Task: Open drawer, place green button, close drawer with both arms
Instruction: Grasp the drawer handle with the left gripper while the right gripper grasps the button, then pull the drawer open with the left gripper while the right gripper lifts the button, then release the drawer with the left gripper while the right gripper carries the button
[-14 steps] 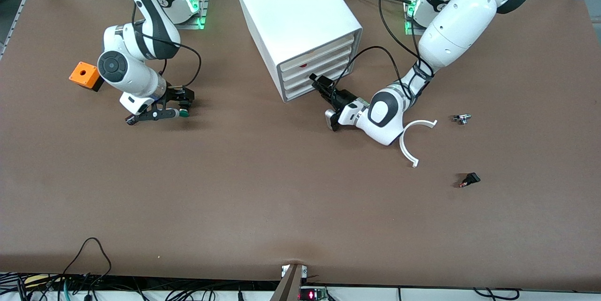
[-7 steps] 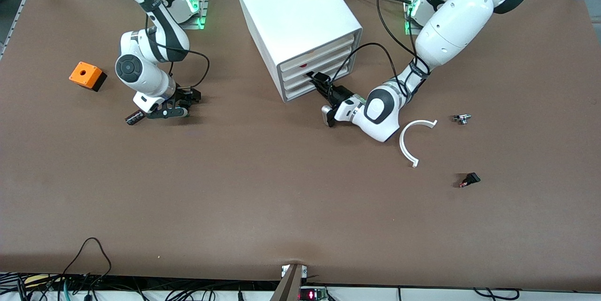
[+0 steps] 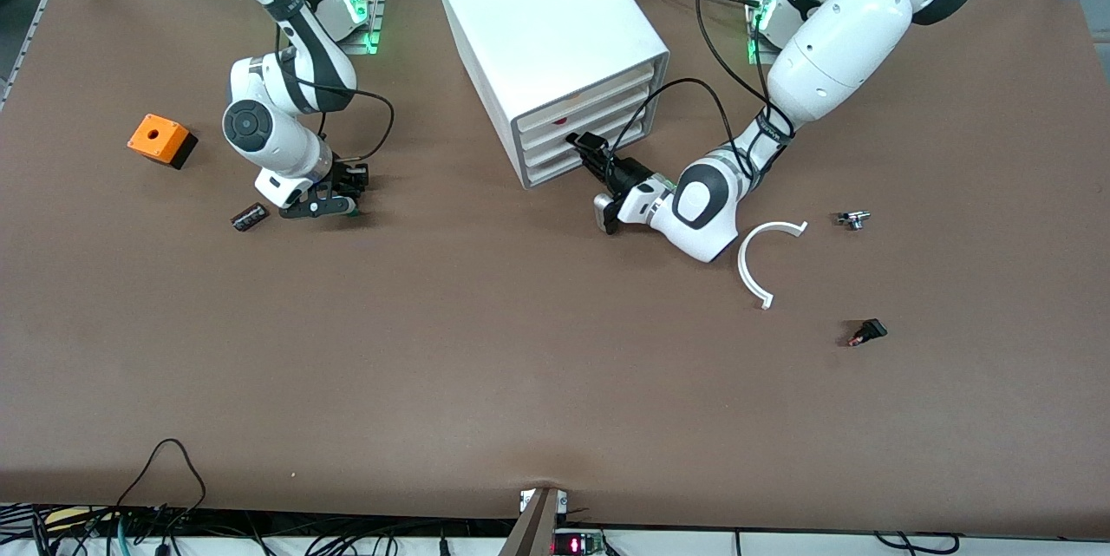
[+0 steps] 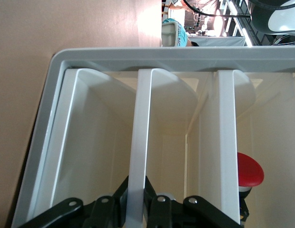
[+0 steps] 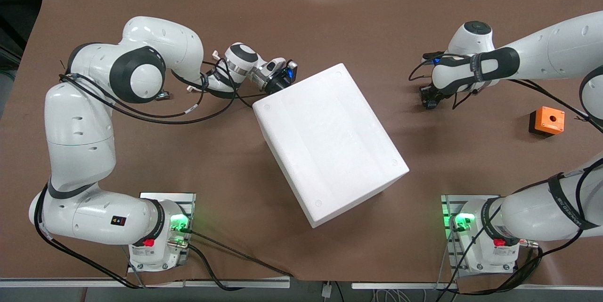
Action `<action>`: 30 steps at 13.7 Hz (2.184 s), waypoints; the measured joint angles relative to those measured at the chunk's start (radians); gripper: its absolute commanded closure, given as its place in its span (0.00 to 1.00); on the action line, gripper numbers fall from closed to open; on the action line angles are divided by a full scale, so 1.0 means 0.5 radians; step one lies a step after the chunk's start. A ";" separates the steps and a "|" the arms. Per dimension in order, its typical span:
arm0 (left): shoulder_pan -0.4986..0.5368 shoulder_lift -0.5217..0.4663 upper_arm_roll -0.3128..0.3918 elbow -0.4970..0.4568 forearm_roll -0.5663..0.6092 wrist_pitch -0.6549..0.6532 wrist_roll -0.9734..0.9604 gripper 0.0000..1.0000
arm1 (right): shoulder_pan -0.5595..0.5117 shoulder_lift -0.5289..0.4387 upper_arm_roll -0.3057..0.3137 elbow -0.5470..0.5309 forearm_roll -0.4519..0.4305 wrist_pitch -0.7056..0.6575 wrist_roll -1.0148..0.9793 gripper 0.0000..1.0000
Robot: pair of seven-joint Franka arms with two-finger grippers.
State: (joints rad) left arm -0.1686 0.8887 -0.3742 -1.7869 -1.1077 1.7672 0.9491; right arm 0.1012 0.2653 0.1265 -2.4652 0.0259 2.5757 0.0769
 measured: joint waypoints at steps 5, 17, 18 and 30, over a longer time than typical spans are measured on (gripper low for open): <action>0.015 -0.001 0.018 0.017 -0.013 0.002 -0.001 1.00 | 0.002 -0.070 0.010 0.137 0.000 -0.014 -0.001 0.98; 0.041 -0.009 0.214 0.220 -0.017 0.025 -0.063 1.00 | 0.247 0.059 0.114 1.393 0.002 -1.171 0.286 1.00; 0.043 -0.010 0.232 0.235 -0.017 0.023 -0.067 1.00 | 0.283 0.093 0.115 1.471 0.002 -1.218 0.335 1.00; 0.071 -0.023 0.338 0.263 -0.023 0.042 -0.602 0.00 | 0.530 0.265 0.116 1.727 0.002 -1.330 0.707 1.00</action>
State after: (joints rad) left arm -0.1332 0.8774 -0.2050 -1.6552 -1.1191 1.7879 0.6480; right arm 0.3662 0.3977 0.1845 -1.6018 0.0268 1.9106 0.4302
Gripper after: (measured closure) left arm 0.432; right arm 0.590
